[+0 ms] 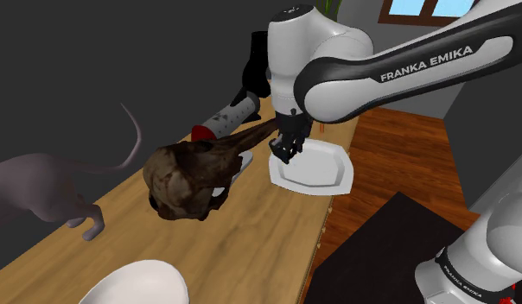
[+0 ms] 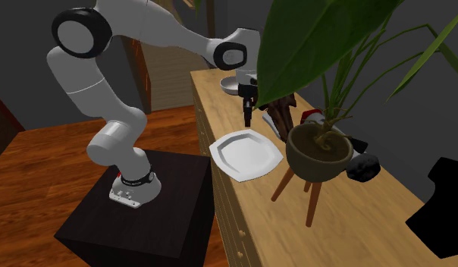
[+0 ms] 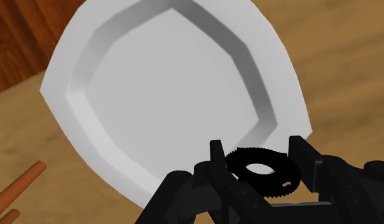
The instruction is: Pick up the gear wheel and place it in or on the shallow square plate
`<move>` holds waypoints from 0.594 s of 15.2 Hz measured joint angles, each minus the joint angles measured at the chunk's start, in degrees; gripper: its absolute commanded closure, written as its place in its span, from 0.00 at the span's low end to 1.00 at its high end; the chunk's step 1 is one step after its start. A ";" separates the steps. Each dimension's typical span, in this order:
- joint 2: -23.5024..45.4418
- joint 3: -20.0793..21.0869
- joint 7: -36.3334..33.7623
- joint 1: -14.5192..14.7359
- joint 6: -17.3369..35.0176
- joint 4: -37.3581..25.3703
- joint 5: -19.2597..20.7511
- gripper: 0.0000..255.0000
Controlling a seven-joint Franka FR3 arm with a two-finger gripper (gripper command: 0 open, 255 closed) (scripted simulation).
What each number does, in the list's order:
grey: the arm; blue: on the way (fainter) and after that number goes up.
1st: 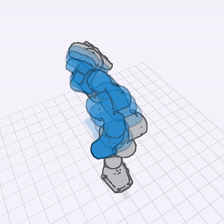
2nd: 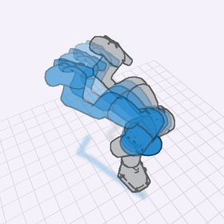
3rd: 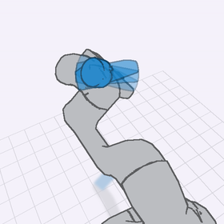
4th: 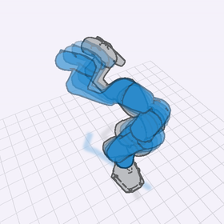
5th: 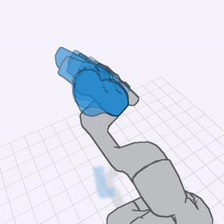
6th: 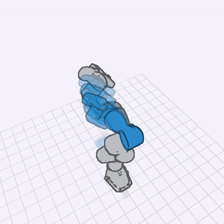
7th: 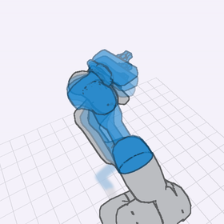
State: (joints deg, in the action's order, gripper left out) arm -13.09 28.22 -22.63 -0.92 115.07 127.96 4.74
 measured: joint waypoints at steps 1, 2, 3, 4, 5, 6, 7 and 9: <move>-1.00 -1.03 1.60 -0.42 0.44 1.18 -0.22 1.00; -1.91 -2.07 3.19 -0.85 0.70 2.09 -0.38 1.00; -2.99 -3.12 4.75 -1.23 1.18 3.39 -0.57 1.00; -4.12 -4.25 6.40 -1.62 1.54 4.61 -0.76 1.00; -4.45 -5.04 7.57 -2.02 1.57 4.82 -0.64 1.00; -4.87 -5.93 8.81 -2.47 2.26 5.77 -0.51 1.00; -5.48 -6.66 9.87 -2.74 2.42 6.40 -0.54 1.00; -5.26 -7.11 10.45 -3.08 3.64 7.33 -0.26 1.00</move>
State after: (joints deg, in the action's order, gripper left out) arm -18.35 21.11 -12.19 -3.99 118.71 135.29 4.48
